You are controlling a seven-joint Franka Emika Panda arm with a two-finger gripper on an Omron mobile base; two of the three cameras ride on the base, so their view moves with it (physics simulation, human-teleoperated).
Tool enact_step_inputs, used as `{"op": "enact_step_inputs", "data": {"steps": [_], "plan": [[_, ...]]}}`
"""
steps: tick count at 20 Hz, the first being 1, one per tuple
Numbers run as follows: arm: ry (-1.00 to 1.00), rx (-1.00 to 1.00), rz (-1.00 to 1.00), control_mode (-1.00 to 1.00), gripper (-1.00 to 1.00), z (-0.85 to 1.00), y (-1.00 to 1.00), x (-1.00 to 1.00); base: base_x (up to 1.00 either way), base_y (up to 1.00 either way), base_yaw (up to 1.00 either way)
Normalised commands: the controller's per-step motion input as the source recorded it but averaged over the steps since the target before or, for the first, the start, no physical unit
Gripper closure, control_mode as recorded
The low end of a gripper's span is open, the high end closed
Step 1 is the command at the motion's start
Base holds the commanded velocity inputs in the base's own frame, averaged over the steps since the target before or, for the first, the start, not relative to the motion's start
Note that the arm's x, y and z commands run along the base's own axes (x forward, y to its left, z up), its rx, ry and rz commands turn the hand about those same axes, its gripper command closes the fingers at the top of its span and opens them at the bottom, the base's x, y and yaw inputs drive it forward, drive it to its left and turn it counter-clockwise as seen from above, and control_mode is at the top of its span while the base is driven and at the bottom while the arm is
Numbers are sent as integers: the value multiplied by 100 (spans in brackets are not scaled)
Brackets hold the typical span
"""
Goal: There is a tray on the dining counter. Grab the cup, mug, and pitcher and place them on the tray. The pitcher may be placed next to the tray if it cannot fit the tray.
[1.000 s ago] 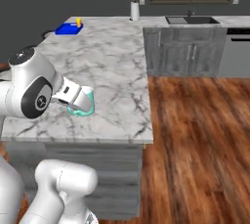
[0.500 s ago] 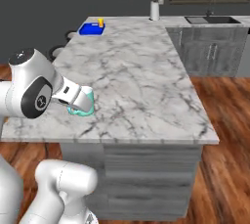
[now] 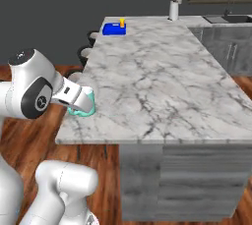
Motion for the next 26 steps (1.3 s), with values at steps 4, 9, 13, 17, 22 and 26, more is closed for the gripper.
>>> {"op": "enact_step_inputs", "data": {"steps": [4,9,13,17,22,26], "plan": [[0,0,0,100,100,0,0,0,14,100,-6],[0,0,0,100,100,0,0,0,28,100,-7],[0,0,0,100,100,0,0,0,49,100,-6],[0,0,0,100,100,0,0,0,77,100,-7],[0,0,0,100,100,0,0,0,94,100,-9],[0,0,0,100,100,0,0,0,91,100,-10]]}}
